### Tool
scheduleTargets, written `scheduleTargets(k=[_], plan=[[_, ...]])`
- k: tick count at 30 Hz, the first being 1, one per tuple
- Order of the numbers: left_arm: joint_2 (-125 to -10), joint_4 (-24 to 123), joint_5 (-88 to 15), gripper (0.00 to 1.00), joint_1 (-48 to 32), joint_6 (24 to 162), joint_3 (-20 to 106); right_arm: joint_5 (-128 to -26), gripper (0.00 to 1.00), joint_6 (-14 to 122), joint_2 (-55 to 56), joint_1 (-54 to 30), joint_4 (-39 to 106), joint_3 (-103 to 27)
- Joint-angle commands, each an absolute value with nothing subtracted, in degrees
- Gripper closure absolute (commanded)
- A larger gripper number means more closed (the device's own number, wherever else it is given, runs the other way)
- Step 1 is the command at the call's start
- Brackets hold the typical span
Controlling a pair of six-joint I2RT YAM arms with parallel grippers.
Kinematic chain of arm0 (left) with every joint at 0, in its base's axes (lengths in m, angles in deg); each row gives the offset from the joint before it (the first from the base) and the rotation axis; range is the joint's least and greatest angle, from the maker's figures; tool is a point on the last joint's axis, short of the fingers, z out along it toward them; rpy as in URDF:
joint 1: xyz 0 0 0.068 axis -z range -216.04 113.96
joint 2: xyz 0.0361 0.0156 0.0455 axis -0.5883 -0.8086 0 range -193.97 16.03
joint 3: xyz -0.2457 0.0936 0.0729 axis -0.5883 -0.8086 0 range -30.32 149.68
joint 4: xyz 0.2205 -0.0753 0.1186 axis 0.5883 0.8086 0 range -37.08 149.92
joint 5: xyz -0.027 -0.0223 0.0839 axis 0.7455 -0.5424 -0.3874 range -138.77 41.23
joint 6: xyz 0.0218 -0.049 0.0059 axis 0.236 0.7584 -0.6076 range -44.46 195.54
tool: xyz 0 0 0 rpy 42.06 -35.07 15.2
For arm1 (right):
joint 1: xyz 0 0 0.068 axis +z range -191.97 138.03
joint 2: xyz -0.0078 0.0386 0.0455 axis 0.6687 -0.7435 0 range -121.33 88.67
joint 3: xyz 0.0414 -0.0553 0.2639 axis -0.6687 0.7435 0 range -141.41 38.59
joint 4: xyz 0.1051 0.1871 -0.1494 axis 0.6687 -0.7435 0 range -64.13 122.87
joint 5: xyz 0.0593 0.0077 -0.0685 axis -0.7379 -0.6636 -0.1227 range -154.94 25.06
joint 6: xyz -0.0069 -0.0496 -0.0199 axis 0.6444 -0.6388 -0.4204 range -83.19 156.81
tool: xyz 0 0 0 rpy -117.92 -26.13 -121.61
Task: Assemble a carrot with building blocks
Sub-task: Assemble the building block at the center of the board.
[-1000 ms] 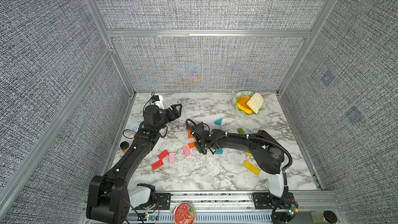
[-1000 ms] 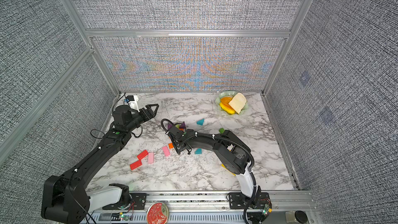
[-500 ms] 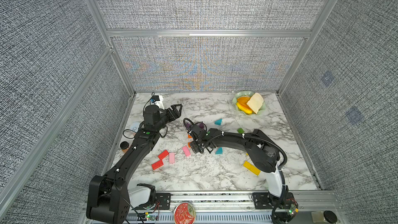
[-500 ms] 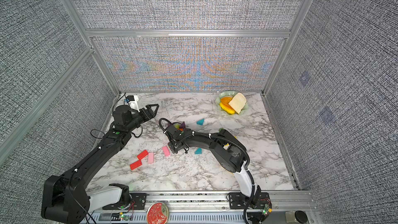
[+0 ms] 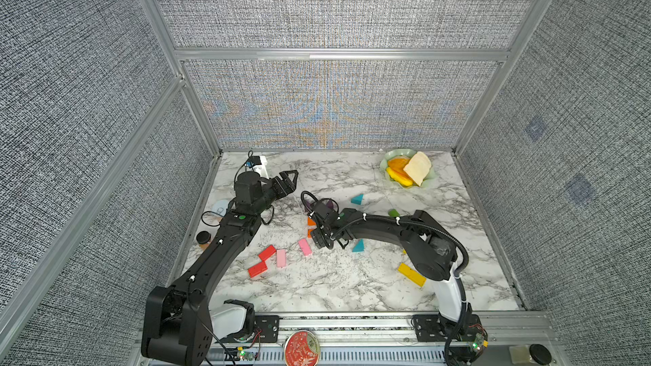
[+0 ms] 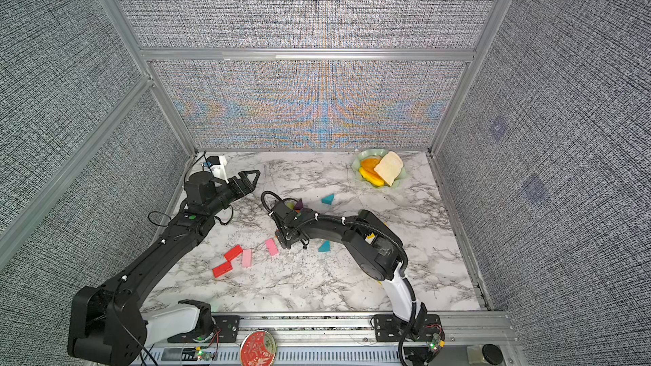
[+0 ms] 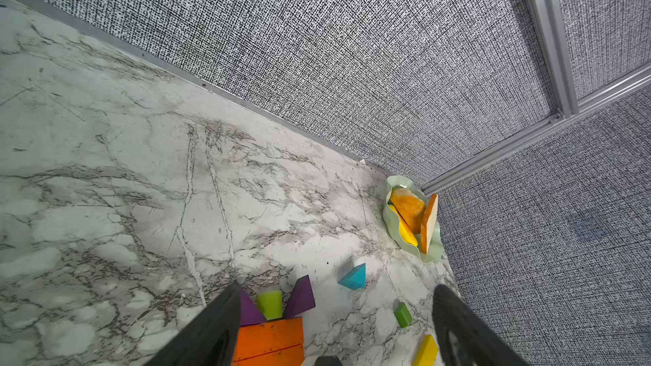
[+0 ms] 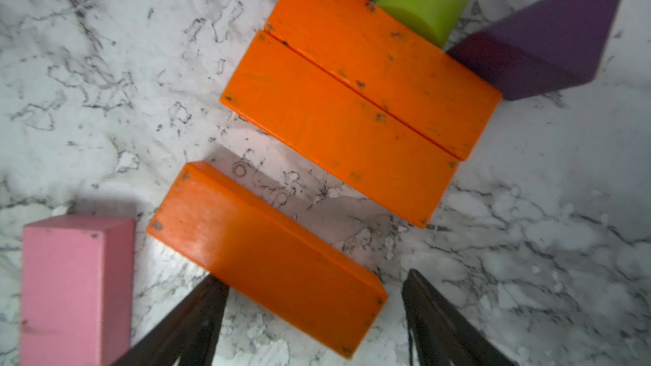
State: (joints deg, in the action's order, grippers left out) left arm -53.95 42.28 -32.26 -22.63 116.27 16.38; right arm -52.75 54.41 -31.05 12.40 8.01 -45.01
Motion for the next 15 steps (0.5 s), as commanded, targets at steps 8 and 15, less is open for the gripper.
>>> scheduleTargets(k=[8, 15], plan=[[-54.1, 41.3, -32.1, 0.14, -22.6, 115.8, 16.6, -51.2, 0.19, 51.9, -31.6, 10.9, 4.5, -46.6], [-54.1, 41.4, -32.0, 0.14, -22.6, 115.8, 16.6, -51.8, 0.19, 50.1, -31.1, 10.8, 3.8, -46.1]])
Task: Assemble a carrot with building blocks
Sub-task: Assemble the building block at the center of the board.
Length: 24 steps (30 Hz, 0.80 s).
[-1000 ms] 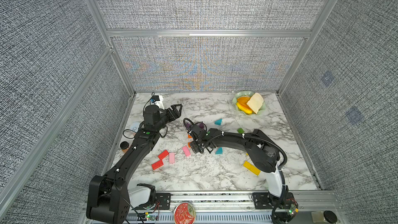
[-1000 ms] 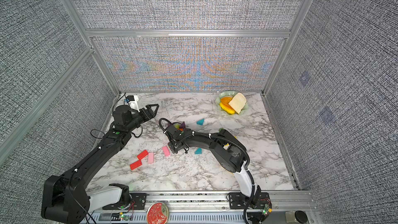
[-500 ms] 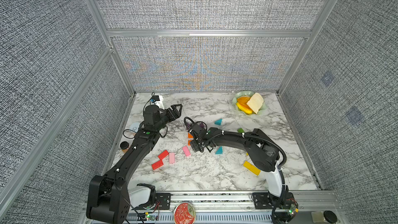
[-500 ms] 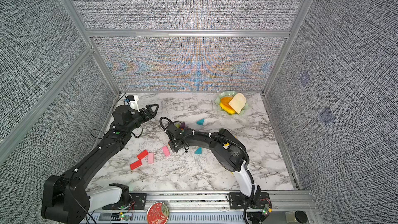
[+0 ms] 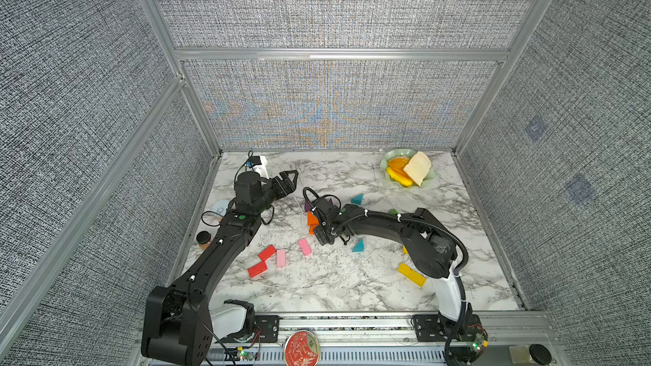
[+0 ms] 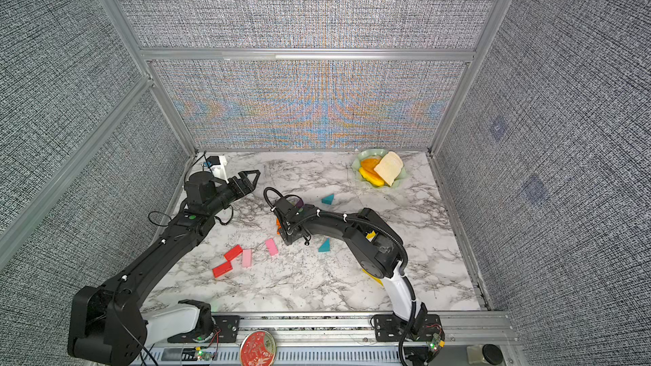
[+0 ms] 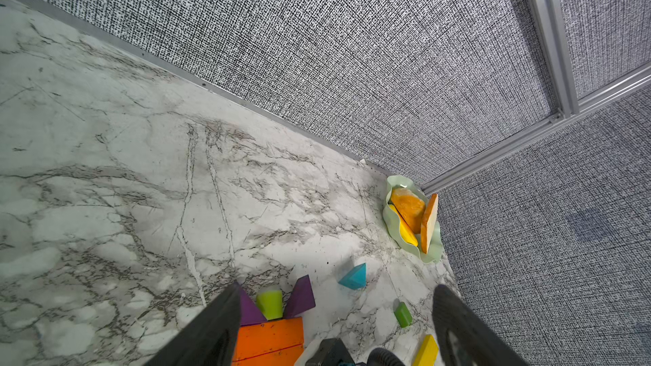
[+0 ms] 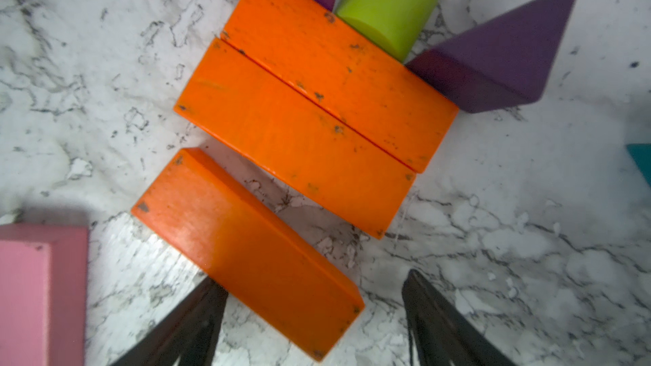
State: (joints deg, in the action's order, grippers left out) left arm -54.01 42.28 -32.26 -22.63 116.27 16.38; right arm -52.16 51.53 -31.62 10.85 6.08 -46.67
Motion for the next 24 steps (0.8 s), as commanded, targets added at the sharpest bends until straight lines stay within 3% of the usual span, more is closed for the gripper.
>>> scheduleTargets(k=[1, 6, 16, 24], plan=[[-54.2, 41.4, -32.0, 0.14, -22.7, 115.8, 16.7, -52.2, 0.19, 49.9, -30.5, 10.7, 3.6, -45.8], [-54.5, 41.2, -31.4, 0.14, -22.6, 116.1, 16.6, -57.7, 0.27, 50.3, -29.2, 10.7, 3.1, -44.4], [-55.0, 41.3, -31.4, 0.14, -22.6, 116.1, 16.7, -57.4, 0.48, 51.7, -30.6, 10.5, 5.3, -44.1], [-54.8, 41.2, -31.4, 0.14, -22.7, 116.1, 16.7, -55.5, 0.56, 52.0, -31.7, 10.4, 5.5, -45.3]])
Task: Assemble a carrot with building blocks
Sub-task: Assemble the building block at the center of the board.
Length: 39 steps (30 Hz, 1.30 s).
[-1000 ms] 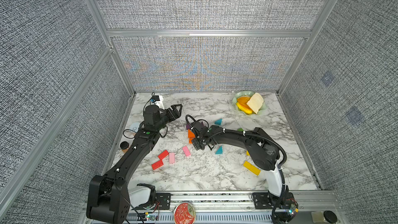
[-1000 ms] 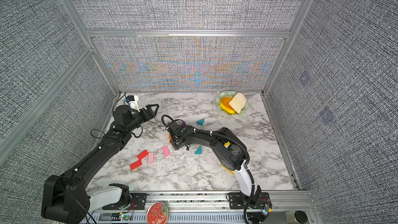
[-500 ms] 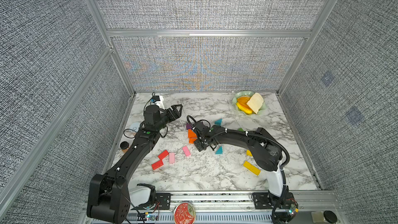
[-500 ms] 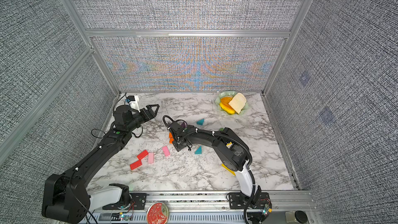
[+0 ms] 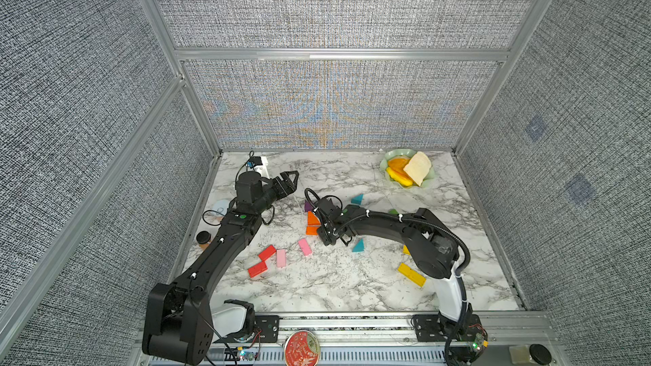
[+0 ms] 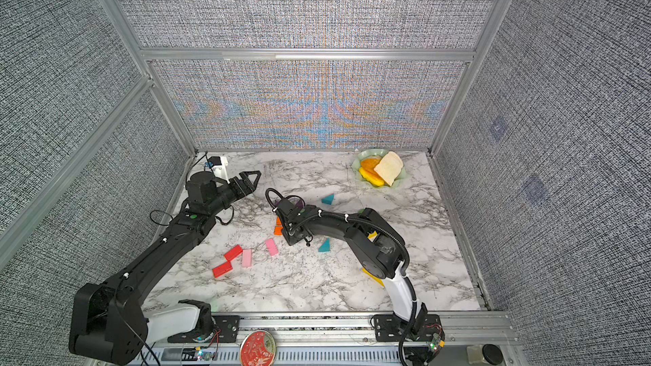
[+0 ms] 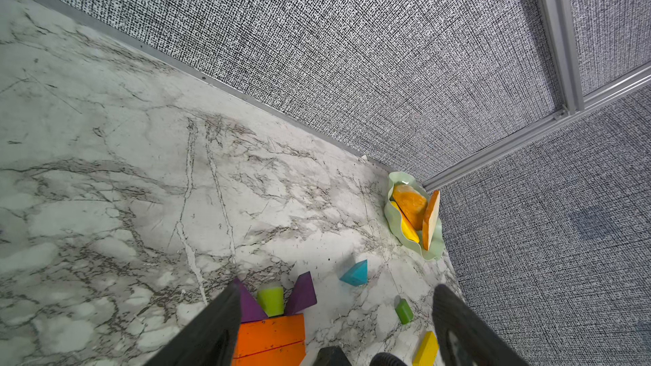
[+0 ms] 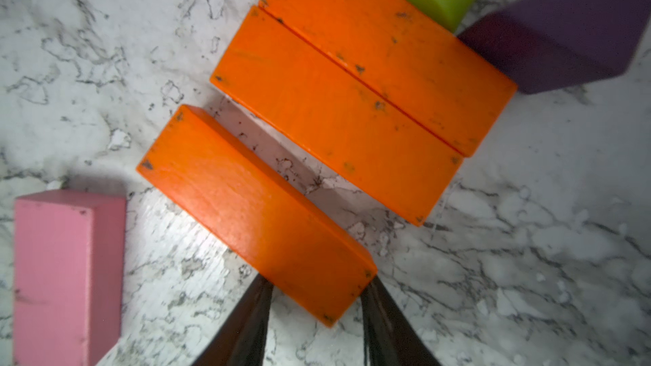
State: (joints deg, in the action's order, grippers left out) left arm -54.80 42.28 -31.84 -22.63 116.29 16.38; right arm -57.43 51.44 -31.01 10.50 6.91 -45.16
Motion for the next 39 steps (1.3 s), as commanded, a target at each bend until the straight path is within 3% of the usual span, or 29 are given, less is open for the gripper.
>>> scheduleTargets(k=[1, 10, 17, 23, 39], plan=[[-54.8, 41.2, -31.4, 0.14, -22.7, 116.1, 16.7, -55.4, 0.56, 52.1, -31.6, 10.3, 5.5, -45.3], [-55.0, 41.2, -31.3, 0.14, -22.7, 116.2, 16.7, -55.1, 0.55, 53.1, -31.5, 9.8, 5.6, -45.4], [-55.3, 41.2, -31.0, 0.14, -22.6, 116.2, 16.7, -54.4, 0.27, 53.9, -29.8, 11.0, 5.6, -45.7], [-55.0, 41.5, -31.7, 0.14, -22.6, 116.1, 16.6, -51.1, 0.12, 54.6, -29.9, 13.9, 4.6, -48.1], [-54.0, 41.8, -32.8, 0.14, -22.6, 115.7, 16.5, -47.4, 0.04, 54.9, -35.3, 14.8, 4.6, -54.5]])
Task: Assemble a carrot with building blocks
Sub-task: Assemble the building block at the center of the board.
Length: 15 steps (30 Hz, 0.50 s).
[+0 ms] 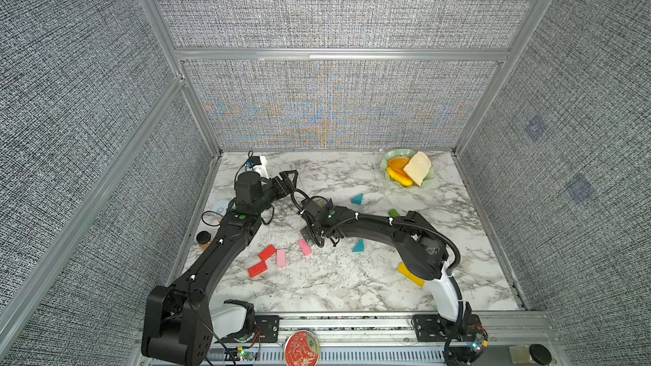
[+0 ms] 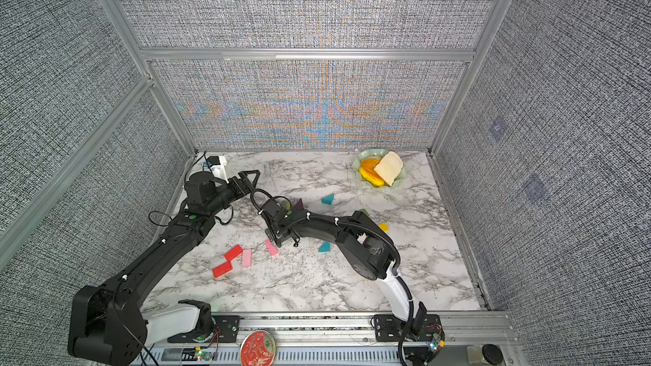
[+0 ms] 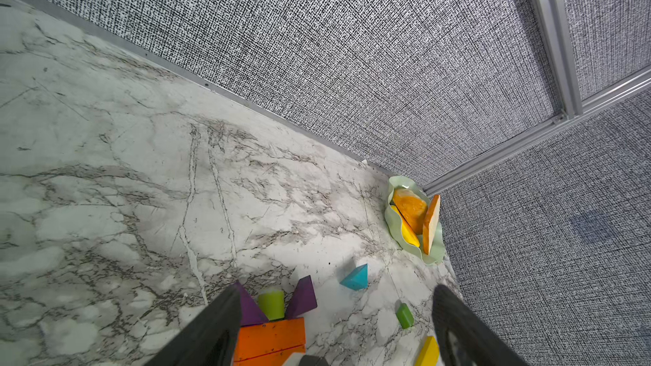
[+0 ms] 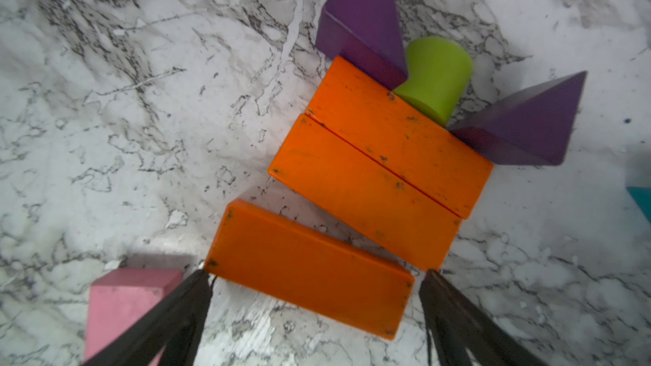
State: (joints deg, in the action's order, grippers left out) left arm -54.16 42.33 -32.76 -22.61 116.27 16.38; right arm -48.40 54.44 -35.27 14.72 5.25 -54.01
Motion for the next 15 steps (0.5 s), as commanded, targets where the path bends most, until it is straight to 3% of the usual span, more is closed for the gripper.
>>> scheduleTargets(k=[1, 15], plan=[[-54.0, 41.8, -32.7, 0.14, -22.7, 115.8, 16.6, -47.6, 0.04, 54.8, -35.3, 14.9, 4.7, -54.6], [-54.3, 41.8, -32.8, 0.14, -22.7, 115.9, 16.6, -44.5, 0.01, 55.2, -37.5, 15.1, 3.7, -56.5]])
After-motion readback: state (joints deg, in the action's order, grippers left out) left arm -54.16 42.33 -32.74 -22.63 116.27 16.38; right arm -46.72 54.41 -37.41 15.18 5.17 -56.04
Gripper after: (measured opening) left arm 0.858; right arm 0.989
